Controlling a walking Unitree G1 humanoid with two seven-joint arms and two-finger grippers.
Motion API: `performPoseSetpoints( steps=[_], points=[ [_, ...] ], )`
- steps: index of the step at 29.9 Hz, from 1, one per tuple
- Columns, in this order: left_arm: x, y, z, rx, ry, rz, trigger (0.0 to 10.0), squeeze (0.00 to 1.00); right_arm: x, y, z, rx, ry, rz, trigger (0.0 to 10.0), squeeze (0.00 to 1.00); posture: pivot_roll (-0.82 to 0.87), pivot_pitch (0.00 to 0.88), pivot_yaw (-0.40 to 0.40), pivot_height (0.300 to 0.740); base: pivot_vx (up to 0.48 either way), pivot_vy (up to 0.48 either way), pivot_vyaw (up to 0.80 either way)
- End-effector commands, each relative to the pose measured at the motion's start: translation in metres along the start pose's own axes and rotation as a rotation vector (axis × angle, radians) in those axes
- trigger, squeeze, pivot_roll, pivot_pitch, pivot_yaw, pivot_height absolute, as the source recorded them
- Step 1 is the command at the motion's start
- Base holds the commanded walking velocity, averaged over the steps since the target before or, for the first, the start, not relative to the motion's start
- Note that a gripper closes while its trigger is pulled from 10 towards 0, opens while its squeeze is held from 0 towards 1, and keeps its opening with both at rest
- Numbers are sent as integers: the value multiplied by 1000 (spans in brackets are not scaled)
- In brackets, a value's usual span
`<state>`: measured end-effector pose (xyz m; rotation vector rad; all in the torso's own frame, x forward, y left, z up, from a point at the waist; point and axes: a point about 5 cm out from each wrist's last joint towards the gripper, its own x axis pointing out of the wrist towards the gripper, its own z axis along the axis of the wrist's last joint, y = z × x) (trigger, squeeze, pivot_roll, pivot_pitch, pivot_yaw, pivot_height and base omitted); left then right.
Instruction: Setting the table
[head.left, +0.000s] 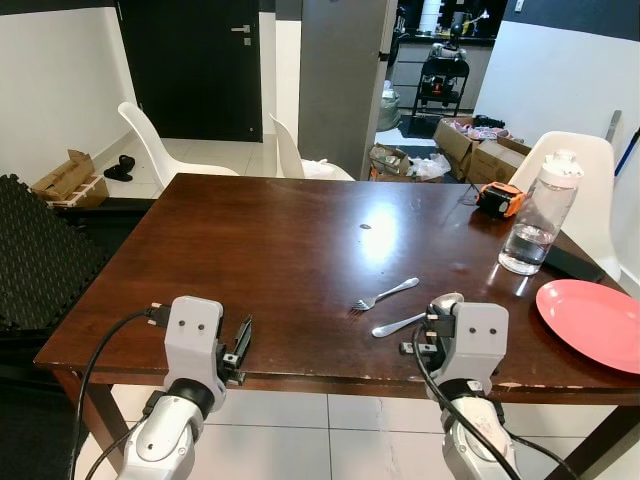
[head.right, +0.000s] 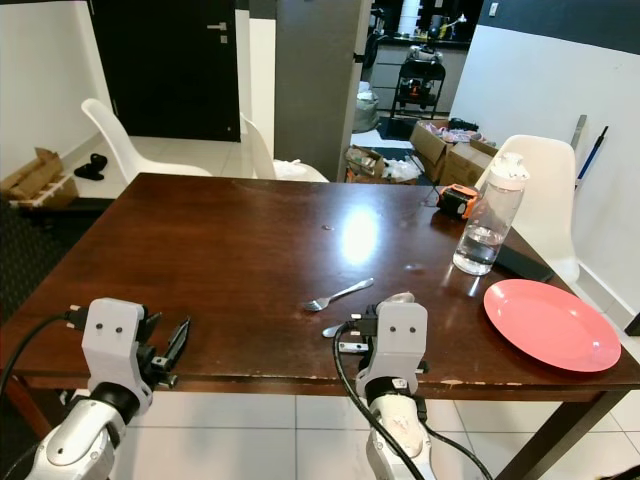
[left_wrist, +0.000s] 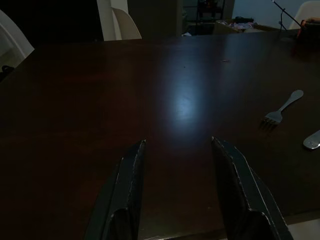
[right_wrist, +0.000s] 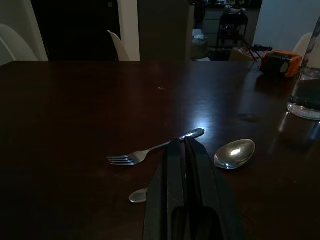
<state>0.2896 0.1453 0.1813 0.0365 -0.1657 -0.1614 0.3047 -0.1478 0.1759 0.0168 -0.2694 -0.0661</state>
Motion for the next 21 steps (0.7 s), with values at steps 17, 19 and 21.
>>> performPoseSetpoints(
  steps=[17, 19, 21],
  points=[
    [1, -4, 2, -15, -17, -20, 10000, 0, -4, -5, -9, 1, 48, -14, 10000, 0, 13, 102, 41, 740, 297, 0, 0],
    [1, -5, 1, -14, -17, -23, 10000, 0, -4, -5, -10, -1, 48, -14, 10000, 0, 12, 101, 41, 740, 480, 0, 0],
    [2, -5, 1, -13, -17, -24, 10000, 0, -4, -5, -10, -2, 48, -14, 10000, 0, 10, 100, 42, 740, 480, 0, 0]
  ],
)
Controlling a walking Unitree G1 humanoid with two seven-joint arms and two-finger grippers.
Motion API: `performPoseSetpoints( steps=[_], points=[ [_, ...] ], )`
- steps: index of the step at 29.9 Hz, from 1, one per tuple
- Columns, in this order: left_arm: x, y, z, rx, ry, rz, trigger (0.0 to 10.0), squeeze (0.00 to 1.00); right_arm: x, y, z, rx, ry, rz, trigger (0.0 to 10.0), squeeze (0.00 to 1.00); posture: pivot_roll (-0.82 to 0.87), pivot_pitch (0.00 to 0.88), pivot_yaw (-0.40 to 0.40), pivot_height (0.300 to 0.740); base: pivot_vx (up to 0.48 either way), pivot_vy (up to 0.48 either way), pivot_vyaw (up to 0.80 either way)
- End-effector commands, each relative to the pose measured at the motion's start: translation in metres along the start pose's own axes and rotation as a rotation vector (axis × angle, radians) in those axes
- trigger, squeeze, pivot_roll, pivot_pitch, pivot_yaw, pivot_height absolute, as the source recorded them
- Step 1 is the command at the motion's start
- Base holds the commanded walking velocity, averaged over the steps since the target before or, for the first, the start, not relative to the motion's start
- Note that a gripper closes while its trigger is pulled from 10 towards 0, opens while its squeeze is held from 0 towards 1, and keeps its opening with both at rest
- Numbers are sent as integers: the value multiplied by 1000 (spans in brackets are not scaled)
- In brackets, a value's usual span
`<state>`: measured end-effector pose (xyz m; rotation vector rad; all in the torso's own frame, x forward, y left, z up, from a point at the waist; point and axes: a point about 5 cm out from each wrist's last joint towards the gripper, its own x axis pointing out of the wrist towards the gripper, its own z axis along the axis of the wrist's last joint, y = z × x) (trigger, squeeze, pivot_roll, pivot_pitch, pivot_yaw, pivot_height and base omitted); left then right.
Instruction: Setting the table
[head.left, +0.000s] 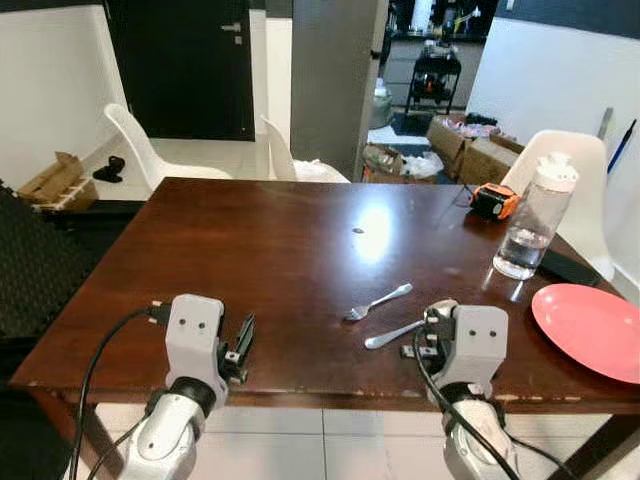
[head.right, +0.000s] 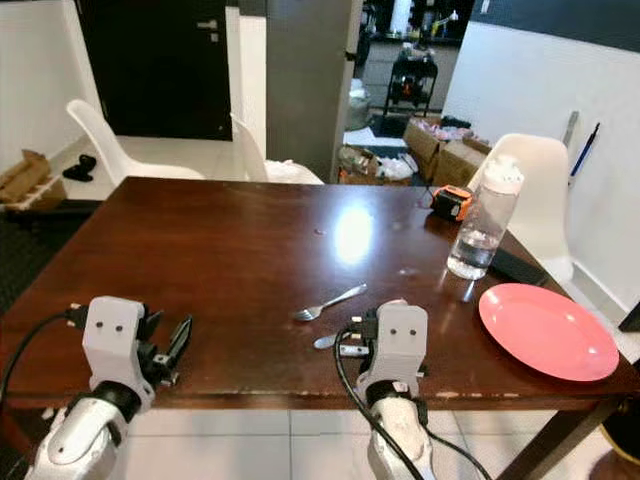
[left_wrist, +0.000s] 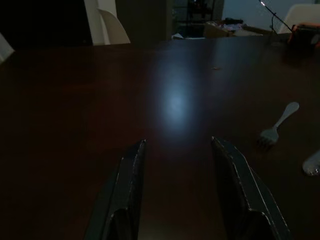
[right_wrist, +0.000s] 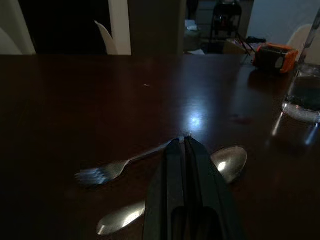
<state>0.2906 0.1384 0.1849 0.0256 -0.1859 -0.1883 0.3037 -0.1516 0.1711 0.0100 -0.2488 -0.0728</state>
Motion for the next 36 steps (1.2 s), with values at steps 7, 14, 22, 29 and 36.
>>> performPoseSetpoints(
  steps=[7, 14, 22, 29, 36],
  points=[
    [0, 3, -2, 3, 5, 1, 10000, 0, -2, -1, -6, 3, 28, -7, 10000, 0, 9, 96, 44, 740, 480, 0, 0],
    [-1, 2, -3, 0, 11, 0, 10000, 0, -2, 0, -6, -4, 27, -3, 10000, 0, 10, 93, 47, 740, 388, 0, 0],
    [-6, 1, -1, 4, 18, -76, 10000, 0, -5, -2, -9, -9, 44, 11, 10000, 0, 12, 100, 50, 740, 0, 0, 0],
    [-21, 3, -7, 59, 99, -305, 10000, 0, -19, -9, -6, -16, 91, 3, 10000, 0, 10, 113, 48, 740, 0, 0, 0],
    [-27, 16, -10, 139, 142, -372, 10000, 0, -41, -41, -3, 5, 166, -344, 10000, 0, 5, 127, 54, 740, 0, 0, 0]
  ],
)
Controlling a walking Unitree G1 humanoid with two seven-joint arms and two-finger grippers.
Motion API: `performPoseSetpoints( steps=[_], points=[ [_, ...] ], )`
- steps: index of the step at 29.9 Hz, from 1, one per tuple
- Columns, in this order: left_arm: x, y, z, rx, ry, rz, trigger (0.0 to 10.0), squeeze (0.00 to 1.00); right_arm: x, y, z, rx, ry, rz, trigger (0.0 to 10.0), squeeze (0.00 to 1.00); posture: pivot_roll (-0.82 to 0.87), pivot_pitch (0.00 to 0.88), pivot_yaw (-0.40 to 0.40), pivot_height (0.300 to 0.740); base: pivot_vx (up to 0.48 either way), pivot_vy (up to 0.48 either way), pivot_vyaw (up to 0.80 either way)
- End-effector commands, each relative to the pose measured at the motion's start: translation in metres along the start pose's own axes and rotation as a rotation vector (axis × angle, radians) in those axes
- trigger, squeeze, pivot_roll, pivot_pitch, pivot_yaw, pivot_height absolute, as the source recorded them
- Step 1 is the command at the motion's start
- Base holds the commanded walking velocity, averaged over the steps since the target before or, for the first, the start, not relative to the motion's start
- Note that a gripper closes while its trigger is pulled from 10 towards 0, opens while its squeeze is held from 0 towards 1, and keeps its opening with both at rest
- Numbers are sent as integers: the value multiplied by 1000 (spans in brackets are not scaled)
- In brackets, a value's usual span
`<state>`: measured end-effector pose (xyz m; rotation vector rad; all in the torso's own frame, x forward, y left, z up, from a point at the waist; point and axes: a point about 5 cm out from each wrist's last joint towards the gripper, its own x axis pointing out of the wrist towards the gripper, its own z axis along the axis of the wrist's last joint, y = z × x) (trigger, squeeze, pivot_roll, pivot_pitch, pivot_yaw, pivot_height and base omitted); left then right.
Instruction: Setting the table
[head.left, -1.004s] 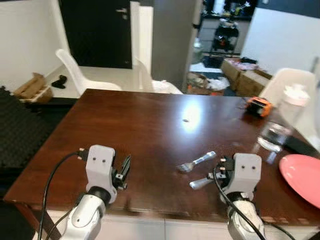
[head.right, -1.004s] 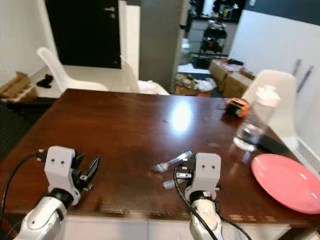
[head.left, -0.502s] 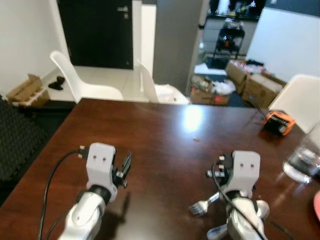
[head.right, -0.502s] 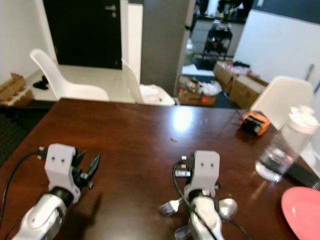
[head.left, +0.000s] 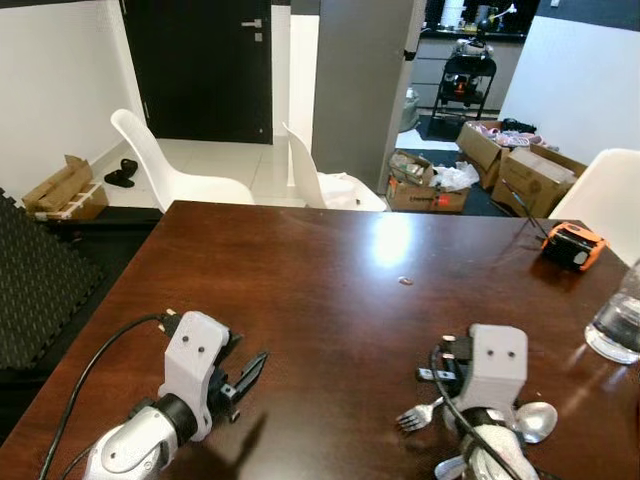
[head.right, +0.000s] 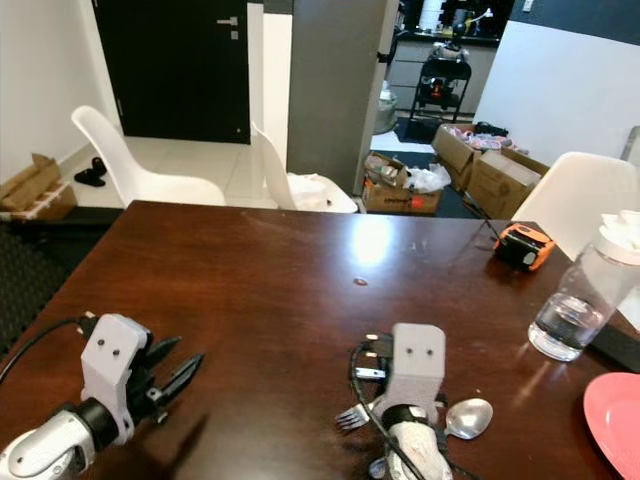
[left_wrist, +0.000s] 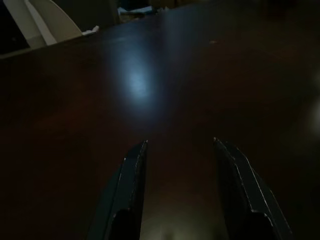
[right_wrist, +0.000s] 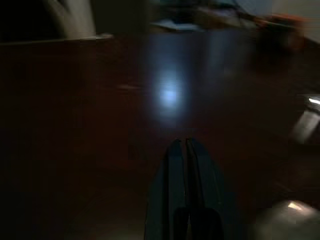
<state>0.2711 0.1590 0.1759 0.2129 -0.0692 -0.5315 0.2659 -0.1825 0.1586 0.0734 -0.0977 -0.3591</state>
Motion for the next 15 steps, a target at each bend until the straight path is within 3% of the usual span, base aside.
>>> performPoseSetpoints(
  steps=[1, 2, 3, 5, 6, 10, 11, 12, 15],
  points=[
    [-2, 0, -5, -5, 20, -13, 10000, 0, -5, -20, -3, 19, 39, -145, 10000, 0, -1, 129, 63, 740, 0, 0, 0],
    [-2, 0, -5, -5, 20, -13, 10000, 0, -5, -20, -3, 19, 39, -145, 10000, 0, -1, 129, 63, 740, 0, 0, 0],
    [0, -2, -6, -7, 24, -29, 10000, 0, -10, -43, -14, 113, 103, -312, 10000, 0, -12, 133, 86, 740, 0, 0, 0],
    [1, -4, -6, -7, 27, -38, 10000, 0, -11, -50, -19, 148, 128, -366, 10000, 0, -12, 133, 86, 740, 0, 0, 0],
    [3, -7, -6, -5, 28, -54, 10000, 0, -12, -57, -25, 216, 155, -420, 10000, 1000, -15, 134, 96, 740, 0, 0, 0],
    [6, -11, -5, -6, 29, -93, 10000, 0, -8, -65, -36, 394, 212, -487, 10000, 1000, -16, 133, 117, 740, 0, 0, 0],
    [6, -11, -5, -6, 29, -93, 10000, 0, -8, -65, -36, 394, 212, -487, 10000, 1000, -16, 133, 117, 740, 0, 0, 0],
    [9, -12, -4, -4, 28, -102, 10000, 0, 0, -58, -43, 482, 254, -464, 10000, 1000, -9, 134, 124, 740, 0, 0, 0],
    [10, -12, -4, -1, 26, -107, 10000, 0, 7, -48, -40, 509, 266, -418, 10000, 1000, -6, 134, 125, 740, 0, 0, 0]
  ],
)
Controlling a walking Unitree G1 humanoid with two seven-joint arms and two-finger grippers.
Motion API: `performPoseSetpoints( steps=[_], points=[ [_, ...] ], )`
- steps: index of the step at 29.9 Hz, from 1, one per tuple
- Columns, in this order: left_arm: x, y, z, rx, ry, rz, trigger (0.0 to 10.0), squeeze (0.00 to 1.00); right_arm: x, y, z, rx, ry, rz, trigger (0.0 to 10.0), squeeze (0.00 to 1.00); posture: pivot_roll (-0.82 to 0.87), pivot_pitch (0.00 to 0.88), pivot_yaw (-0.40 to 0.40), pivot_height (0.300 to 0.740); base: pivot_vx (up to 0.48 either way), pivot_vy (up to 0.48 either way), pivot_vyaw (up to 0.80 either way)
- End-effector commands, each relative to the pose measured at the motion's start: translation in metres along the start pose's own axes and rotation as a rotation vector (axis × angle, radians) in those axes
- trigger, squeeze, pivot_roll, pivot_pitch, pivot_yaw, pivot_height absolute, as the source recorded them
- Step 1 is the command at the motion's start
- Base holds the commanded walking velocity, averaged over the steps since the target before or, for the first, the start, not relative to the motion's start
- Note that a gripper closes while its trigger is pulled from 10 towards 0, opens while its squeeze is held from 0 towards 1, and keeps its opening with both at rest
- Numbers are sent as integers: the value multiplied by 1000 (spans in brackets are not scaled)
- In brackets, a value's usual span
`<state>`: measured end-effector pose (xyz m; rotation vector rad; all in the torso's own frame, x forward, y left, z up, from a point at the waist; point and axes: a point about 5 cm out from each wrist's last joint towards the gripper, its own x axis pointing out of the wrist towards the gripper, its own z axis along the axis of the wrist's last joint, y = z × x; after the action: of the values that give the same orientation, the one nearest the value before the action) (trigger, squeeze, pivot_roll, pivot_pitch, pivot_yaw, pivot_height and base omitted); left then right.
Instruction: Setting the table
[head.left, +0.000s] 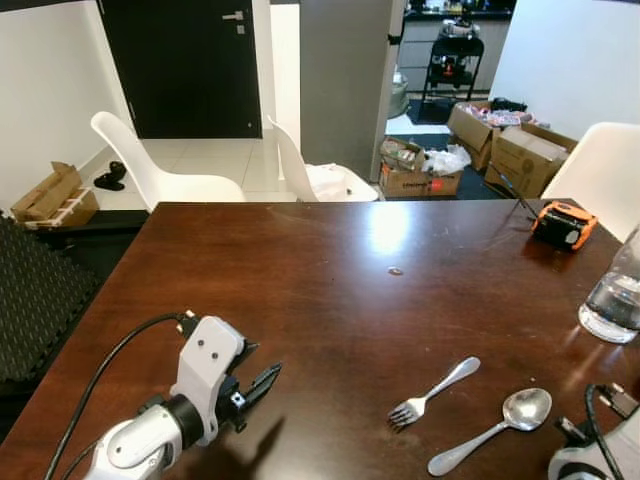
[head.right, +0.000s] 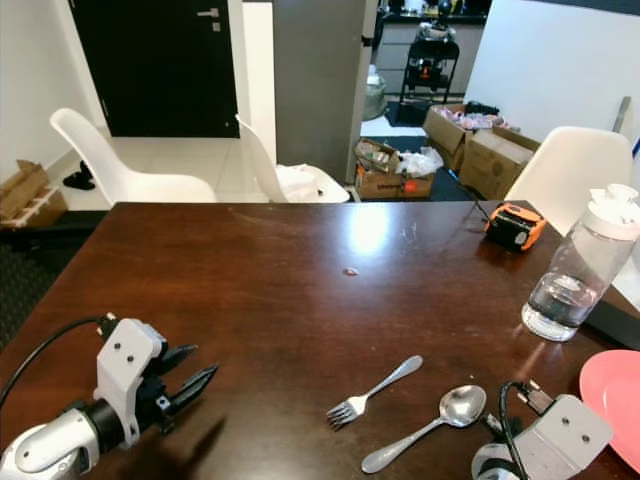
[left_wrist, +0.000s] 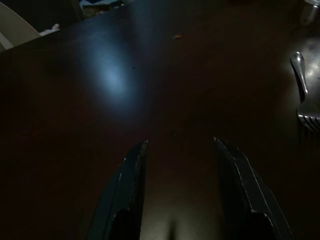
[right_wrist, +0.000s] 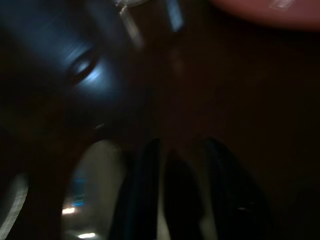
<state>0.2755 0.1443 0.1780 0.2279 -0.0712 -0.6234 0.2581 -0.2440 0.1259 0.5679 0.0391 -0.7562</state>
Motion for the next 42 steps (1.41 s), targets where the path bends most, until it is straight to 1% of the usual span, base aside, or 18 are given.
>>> performPoseSetpoints(
  steps=[1, 3, 7, 8, 13, 14, 19, 21, 25, 28, 29, 30, 31, 32, 33, 38, 40, 42],
  points=[
    [-1, -2, -8, -16, 34, -15, 10000, 0, -6, 6, -18, 54, 82, 4, 10000, 1000, -6, 134, 125, 740, 0, 0, 0],
    [-2, -2, -7, -14, 33, -12, 10000, 0, -9, 19, -13, 16, 53, 55, 10000, 1000, -1, 134, 122, 740, 0, 0, 0],
    [-3, -2, -8, -14, 36, -5, 10000, 0, -14, 30, -7, -37, 17, 108, 10000, 1000, 6, 137, 115, 740, 0, 0, 0],
    [-3, -4, -10, -17, 40, -4, 10000, 0, -22, 38, -5, -84, -6, 159, 10000, 1000, 6, 138, 113, 740, 0, 0, 0],
    [-3, -6, -10, -20, 42, -9, 10000, 0, -37, 44, -20, -110, 68, 210, 10000, 1000, 2, 141, 114, 740, 0, 0, 0],
    [-2, -7, -10, -20, 42, -11, 10000, 0, -41, 42, -30, -129, 116, 214, 10000, 0, 3, 140, 114, 740, 0, 0, 0],
    [0, -6, -9, -19, 39, -15, 10000, 0, -51, 37, -54, -151, 248, 196, 10000, 0, 11, 140, 112, 740, 0, 0, 0],
    [0, -6, -9, -19, 39, -15, 10000, 0, -51, 37, -54, -151, 248, 196, 10000, 0, 11, 140, 112, 740, 0, 0, 0],
    [2, -6, -9, -13, 37, -20, 10000, 0, -59, 45, -71, -129, 344, 199, 10000, 0, 14, 136, 108, 740, 0, 0, 0],
    [4, -7, -8, -12, 28, -21, 10000, 0, -58, 45, -90, -127, 485, 193, 10000, 0, 20, 134, 103, 740, 0, 0, 0],
    [4, -8, -7, -12, 26, -20, 10000, 0, -58, 43, -95, -137, 532, 190, 8588, 0, 21, 134, 102, 740, 0, 0, 0],
    [4, -8, -7, -14, 24, -19, 10000, 0, -59, 39, -100, -145, 573, 184, 4745, 0, 17, 135, 98, 740, 0, 0, 0],
    [4, -8, -7, -16, 23, -17, 10000, 0, -59, 35, -103, -161, 605, 178, 3608, 0, 16, 138, 94, 740, 0, 0, 0],
    [4, -8, -7, -17, 23, -16, 10000, 0, -59, 32, -105, -173, 622, 174, 3608, 0, 16, 138, 94, 740, 0, 0, 0],
    [3, -9, -8, -18, 24, -16, 10000, 0, -59, 25, -107, -188, 651, 161, 0, 0, 12, 141, 85, 740, 0, 0, 0],
    [4, -12, -10, -23, 22, -15, 10000, 0, -56, 9, -112, -260, 751, 192, 0, 0, 8, 142, 69, 740, 0, 0, 0],
    [5, -13, -8, -28, 14, -14, 10000, 0, -49, -7, -115, -364, 811, 227, 0, 0, 10, 146, 60, 740, 0, 0, 0],
    [6, -14, -8, -29, 12, -14, 10000, 0, -46, -12, -115, -394, 833, 238, 0, 0, 10, 146, 60, 740, 0, 0, 0]
  ],
)
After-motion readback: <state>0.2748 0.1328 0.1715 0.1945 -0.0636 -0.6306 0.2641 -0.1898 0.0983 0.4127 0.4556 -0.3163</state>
